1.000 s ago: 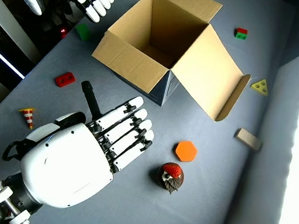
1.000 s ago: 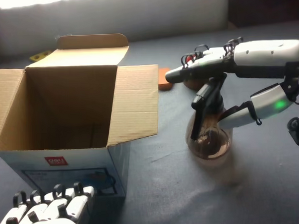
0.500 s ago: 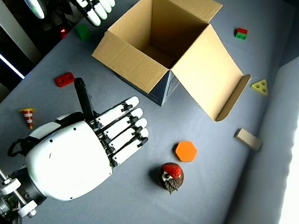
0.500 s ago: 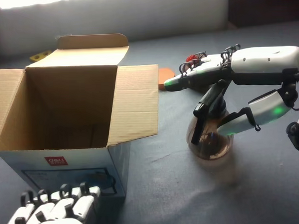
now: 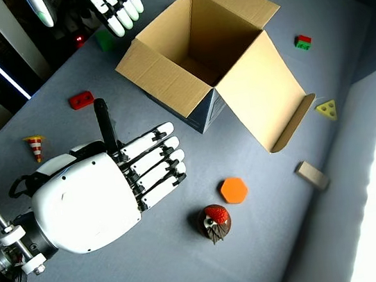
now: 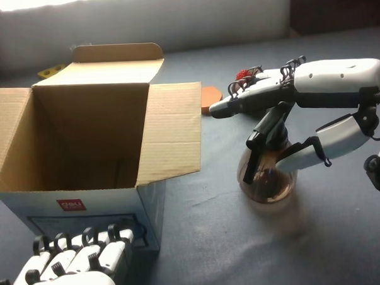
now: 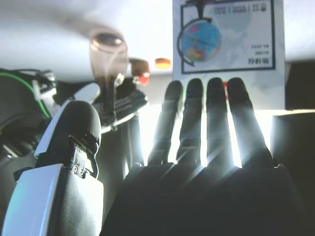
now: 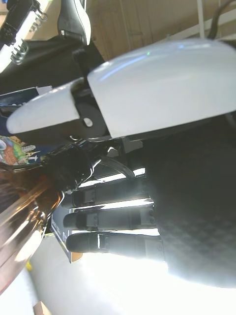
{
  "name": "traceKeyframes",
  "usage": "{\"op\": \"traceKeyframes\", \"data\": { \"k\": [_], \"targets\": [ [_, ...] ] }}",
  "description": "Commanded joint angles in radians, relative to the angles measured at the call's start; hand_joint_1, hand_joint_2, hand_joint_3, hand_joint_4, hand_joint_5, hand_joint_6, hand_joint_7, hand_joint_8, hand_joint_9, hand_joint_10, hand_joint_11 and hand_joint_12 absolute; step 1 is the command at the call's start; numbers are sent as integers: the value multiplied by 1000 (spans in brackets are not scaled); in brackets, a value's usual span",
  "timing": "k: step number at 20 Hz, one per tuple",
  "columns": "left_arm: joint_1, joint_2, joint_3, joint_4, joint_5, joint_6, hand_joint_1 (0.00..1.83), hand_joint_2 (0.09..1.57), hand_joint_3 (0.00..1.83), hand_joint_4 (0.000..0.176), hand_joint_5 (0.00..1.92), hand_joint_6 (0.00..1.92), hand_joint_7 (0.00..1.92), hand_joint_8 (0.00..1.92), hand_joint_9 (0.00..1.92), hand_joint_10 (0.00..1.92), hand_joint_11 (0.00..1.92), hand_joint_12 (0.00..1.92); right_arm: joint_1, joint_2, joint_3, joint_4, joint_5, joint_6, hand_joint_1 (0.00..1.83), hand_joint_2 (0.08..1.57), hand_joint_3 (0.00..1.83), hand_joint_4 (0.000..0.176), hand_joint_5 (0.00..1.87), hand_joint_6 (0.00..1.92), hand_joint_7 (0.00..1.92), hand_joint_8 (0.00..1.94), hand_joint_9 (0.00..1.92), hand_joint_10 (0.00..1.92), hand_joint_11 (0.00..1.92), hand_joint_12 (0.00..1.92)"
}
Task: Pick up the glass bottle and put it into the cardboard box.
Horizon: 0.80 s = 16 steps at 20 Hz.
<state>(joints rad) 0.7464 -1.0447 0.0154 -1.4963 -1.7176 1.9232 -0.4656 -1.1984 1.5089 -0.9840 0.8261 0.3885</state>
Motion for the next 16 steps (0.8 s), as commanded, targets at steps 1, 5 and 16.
{"op": "traceKeyframes", "data": {
  "k": [1, 5, 16],
  "targets": [
    [4, -5, 3, 92, -46, -6, 97, 1267, 2, 0, 146, 2, 139, 1, 96, 2, 0, 244, 11, 5, 4, 70, 82, 4, 984, 1127, 0, 0, 368, 60, 438, 44, 333, 55, 0, 814],
    [11, -6, 7, 95, -46, -6, 64, 1278, 4, 0, 131, 1, 134, 1, 94, 1, 0, 227, 14, 7, 4, 70, 84, 4, 1206, 1148, 0, 0, 768, 1024, 1050, 707, 795, 592, 265, 1477],
    [51, -8, 16, 141, -46, -39, 61, 1279, 2, 0, 140, 2, 144, 1, 104, 3, 0, 226, 111, 54, -5, 55, 130, 61, 1258, 1090, 0, 0, 928, 980, 1160, 855, 1017, 961, 716, 1467]
  ]
}}
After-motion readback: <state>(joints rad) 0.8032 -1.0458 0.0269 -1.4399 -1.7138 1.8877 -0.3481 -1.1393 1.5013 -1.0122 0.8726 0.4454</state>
